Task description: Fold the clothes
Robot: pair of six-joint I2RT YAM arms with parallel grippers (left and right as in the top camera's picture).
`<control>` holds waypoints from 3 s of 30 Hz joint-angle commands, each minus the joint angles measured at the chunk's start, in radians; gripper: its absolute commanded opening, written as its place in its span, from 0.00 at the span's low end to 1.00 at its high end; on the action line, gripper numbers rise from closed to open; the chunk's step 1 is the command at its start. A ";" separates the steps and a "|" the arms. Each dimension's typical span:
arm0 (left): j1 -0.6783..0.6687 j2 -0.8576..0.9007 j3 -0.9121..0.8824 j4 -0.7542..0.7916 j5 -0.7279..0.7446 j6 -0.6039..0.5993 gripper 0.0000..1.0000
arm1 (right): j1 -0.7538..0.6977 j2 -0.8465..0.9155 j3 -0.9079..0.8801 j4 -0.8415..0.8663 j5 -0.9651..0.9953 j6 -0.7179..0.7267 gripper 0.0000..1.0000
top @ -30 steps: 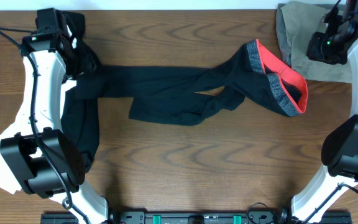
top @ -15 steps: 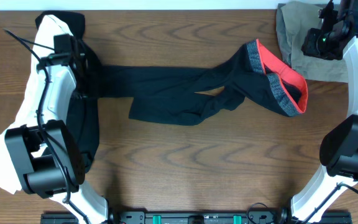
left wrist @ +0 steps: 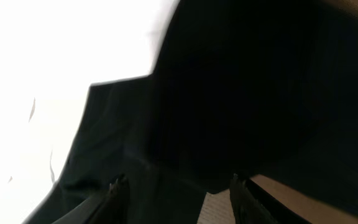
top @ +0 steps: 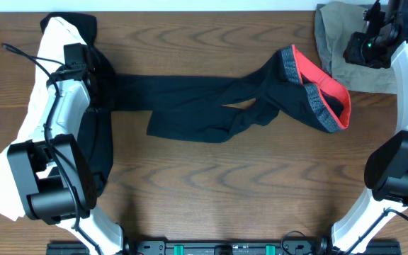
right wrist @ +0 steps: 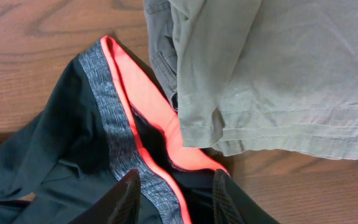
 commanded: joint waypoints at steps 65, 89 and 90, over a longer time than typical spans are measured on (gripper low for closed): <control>-0.140 -0.467 0.008 -0.246 -0.103 -0.457 0.06 | 0.008 0.010 -0.003 -0.045 -0.094 -0.031 0.39; -0.169 0.008 0.008 0.469 -0.200 -0.381 0.06 | 0.010 0.010 -0.146 0.072 -0.097 -0.038 0.33; -0.169 -0.012 0.008 0.436 -0.200 -0.373 0.06 | 0.010 0.010 -0.146 0.075 -0.103 -0.040 0.25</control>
